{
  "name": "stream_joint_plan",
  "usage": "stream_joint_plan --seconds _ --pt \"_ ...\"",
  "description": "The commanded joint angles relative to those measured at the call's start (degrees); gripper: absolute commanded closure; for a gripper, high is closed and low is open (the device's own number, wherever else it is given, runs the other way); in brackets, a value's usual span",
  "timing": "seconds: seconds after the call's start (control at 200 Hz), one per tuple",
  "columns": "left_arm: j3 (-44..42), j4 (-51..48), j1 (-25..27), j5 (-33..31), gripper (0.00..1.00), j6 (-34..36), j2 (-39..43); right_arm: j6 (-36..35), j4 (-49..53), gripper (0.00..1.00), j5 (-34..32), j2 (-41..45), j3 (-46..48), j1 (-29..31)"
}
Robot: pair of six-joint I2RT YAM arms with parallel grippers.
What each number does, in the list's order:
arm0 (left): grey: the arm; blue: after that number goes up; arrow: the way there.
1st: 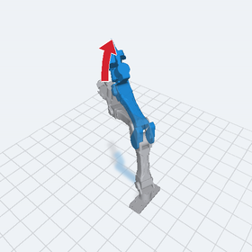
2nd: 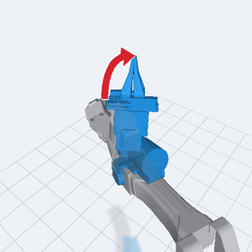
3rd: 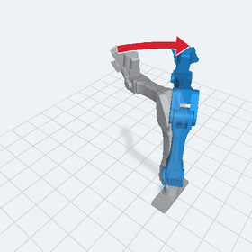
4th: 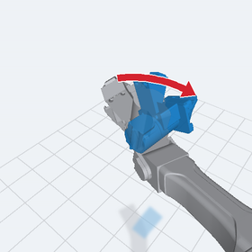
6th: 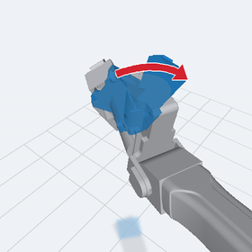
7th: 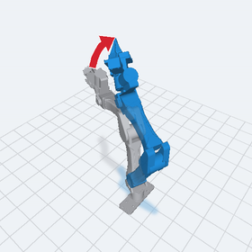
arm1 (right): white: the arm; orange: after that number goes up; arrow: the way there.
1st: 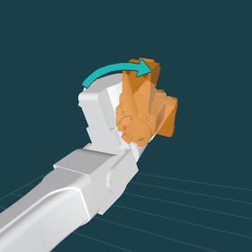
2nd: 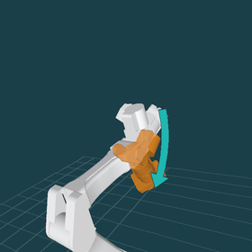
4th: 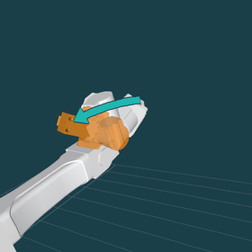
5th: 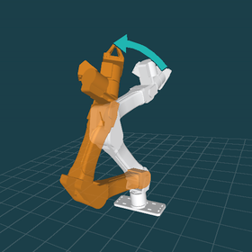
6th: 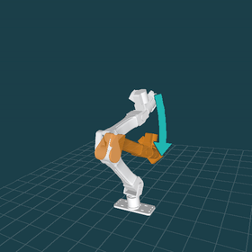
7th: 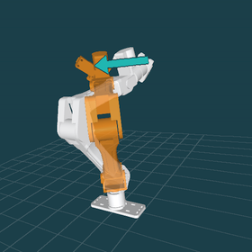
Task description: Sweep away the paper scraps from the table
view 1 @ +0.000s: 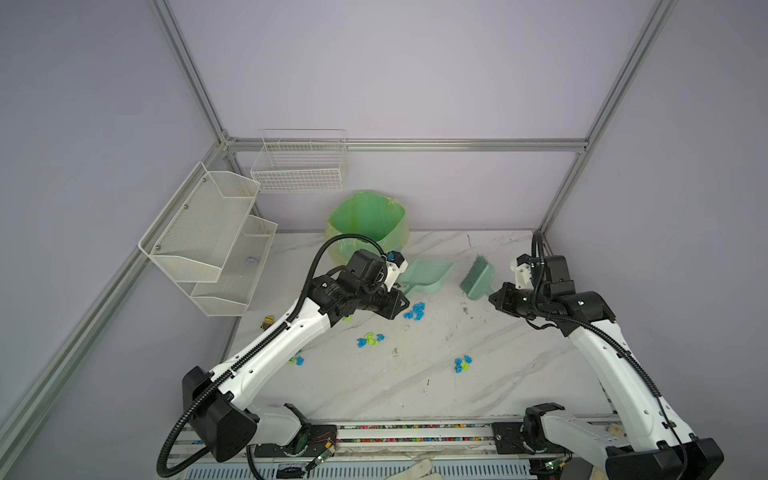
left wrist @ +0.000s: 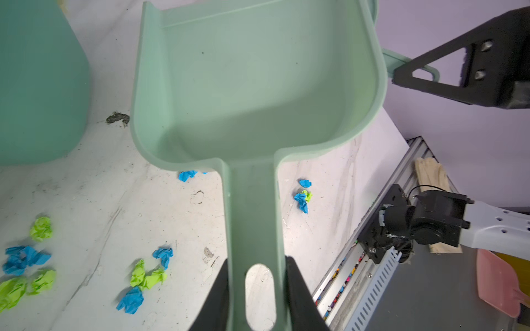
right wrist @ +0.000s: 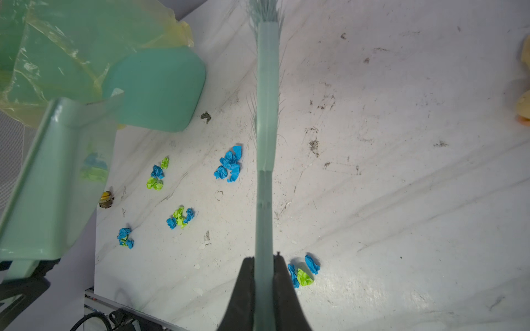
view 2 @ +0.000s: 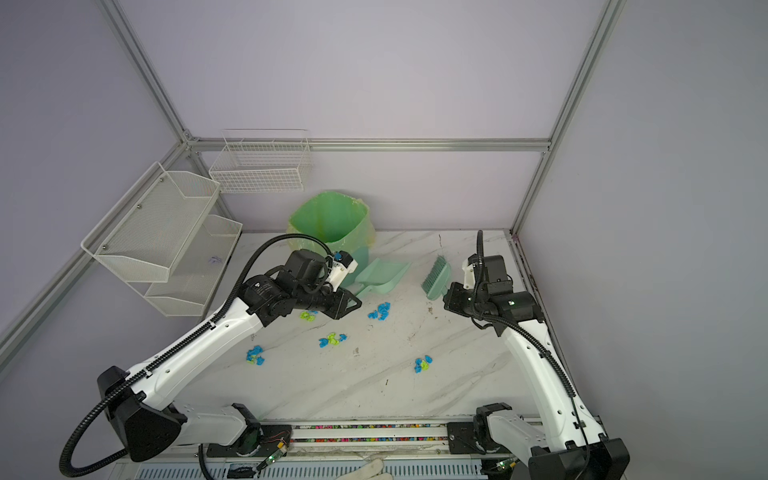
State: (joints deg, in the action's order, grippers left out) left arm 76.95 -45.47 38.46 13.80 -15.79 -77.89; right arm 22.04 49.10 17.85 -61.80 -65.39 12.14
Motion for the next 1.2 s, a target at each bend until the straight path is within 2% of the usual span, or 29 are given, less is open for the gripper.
stream_joint_plan --seconds 0.0,0.14,0.325,0.575,0.755,0.88,1.09,1.195 --pt "-2.6 0.9 2.0 -5.0 1.00 1.3 -0.7 -1.8 3.0 1.00 0.0 1.7 -0.6 0.6" --pt "-2.7 1.0 3.4 -6.1 1.00 0.4 -2.3 -2.1 3.7 1.00 1.0 3.2 1.7 1.1" --pt "-1.4 1.1 3.6 -3.3 1.00 -0.6 -5.7 -3.4 5.3 1.00 0.9 6.0 4.2 1.4" --pt "-0.6 1.1 3.6 -6.3 1.00 -0.6 -7.0 -4.3 10.2 1.00 -0.1 9.2 5.9 1.5" --pt "-0.2 0.8 3.5 -8.3 1.00 0.3 -6.8 -4.2 15.2 1.00 1.7 12.1 5.6 1.5" --pt "1.0 0.5 3.6 -8.7 1.00 0.7 -7.4 -3.6 17.4 1.00 6.1 14.3 5.3 1.5" --pt "5.0 -0.1 3.6 -8.2 1.00 1.5 -9.7 -2.5 19.4 1.00 9.7 18.0 8.3 1.5" --pt "6.2 -0.2 3.5 -8.0 1.00 1.1 -11.0 -2.9 20.5 1.00 8.9 19.0 9.0 1.5"
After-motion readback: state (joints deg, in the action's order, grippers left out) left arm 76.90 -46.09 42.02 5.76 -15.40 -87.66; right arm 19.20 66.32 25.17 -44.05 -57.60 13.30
